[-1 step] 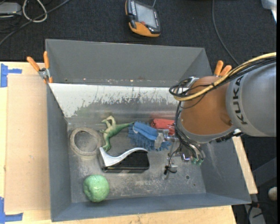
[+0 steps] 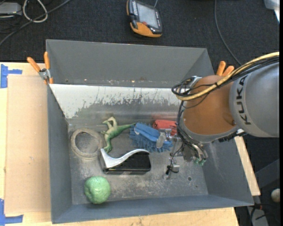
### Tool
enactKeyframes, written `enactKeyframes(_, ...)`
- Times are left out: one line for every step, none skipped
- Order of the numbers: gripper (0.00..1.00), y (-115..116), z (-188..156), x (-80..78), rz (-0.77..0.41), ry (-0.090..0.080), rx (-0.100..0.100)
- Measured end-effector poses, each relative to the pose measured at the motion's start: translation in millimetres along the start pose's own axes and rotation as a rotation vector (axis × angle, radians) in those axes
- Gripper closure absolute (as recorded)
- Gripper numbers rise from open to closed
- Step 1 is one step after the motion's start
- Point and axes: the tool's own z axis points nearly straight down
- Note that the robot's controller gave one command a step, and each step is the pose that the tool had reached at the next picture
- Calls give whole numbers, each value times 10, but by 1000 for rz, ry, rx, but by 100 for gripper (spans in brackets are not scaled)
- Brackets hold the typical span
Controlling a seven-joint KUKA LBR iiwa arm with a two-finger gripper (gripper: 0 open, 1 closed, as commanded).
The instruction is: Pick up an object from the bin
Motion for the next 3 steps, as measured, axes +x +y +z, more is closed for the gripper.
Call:
enactKeyframes(0,1163,715,-344,-39,9,-4)
enactKeyframes(0,910,155,-260,-279,-6,3)
enactKeyframes(0,1135,707,-331,-47,12,-2)
